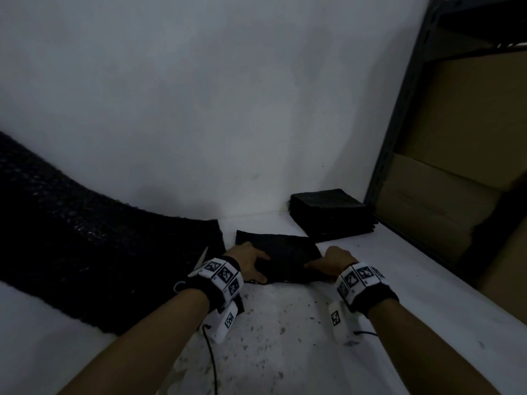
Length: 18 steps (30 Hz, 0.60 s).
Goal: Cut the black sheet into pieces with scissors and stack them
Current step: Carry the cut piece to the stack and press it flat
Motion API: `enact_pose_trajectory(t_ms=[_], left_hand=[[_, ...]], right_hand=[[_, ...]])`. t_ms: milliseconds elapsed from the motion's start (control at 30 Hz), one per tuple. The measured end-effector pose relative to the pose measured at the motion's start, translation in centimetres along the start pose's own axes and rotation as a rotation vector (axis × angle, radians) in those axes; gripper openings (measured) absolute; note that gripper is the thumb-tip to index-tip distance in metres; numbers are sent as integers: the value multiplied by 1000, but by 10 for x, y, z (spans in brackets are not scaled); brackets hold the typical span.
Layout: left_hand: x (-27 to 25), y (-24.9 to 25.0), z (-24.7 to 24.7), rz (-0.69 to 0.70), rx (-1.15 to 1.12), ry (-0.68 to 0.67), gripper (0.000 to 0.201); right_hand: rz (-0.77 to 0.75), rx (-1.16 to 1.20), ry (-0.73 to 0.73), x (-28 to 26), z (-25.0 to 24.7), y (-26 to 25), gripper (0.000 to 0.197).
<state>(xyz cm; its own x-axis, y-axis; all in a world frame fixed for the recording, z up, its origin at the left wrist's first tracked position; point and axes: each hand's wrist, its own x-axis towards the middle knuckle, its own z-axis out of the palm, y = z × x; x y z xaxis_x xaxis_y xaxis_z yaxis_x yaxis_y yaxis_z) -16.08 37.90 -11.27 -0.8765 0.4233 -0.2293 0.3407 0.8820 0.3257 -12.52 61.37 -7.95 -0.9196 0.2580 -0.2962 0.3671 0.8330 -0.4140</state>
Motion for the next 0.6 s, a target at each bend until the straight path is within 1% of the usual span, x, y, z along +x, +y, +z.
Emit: enact_pose_trajectory(t_ms=[67, 100, 133, 200, 267, 300, 333, 400, 467, 567, 600], left_hand=[[-1, 0, 1, -4, -3, -7, 74], [-1, 1, 0, -10, 1, -10, 75], [-1, 1, 0, -15, 1, -10, 75], [-2, 2, -1, -22, 5, -15, 75], [-4, 3, -1, -15, 2, -12, 75], [-5, 3, 0, -11, -3, 0, 75], [-7, 3, 0, 5, -9, 18, 74], [-10, 2, -1, 2, -37, 53, 75], [-12, 2, -7, -45, -94, 76, 76], [-13, 9, -23, -154, -179, 130, 67], [-14, 13, -29, -189, -223, 155, 67]], right_hand=[[33, 123, -10, 4, 0, 3, 81], [43, 202, -27, 6, -1, 4, 78], [44, 280, -46, 7, -2, 4, 71], [9, 386, -68, 7, -4, 2, 48], [-68, 450, -69, 5, -5, -2, 28], [-112, 475, -76, 3, -7, -5, 22], [-158, 491, -84, 1, -9, -8, 20], [-242, 542, -103, -1, -14, -14, 24], [-299, 674, -147, -2, -20, -19, 29], [-364, 937, -214, -4, -36, -24, 28], [-387, 1003, -219, -4, -44, -25, 27]])
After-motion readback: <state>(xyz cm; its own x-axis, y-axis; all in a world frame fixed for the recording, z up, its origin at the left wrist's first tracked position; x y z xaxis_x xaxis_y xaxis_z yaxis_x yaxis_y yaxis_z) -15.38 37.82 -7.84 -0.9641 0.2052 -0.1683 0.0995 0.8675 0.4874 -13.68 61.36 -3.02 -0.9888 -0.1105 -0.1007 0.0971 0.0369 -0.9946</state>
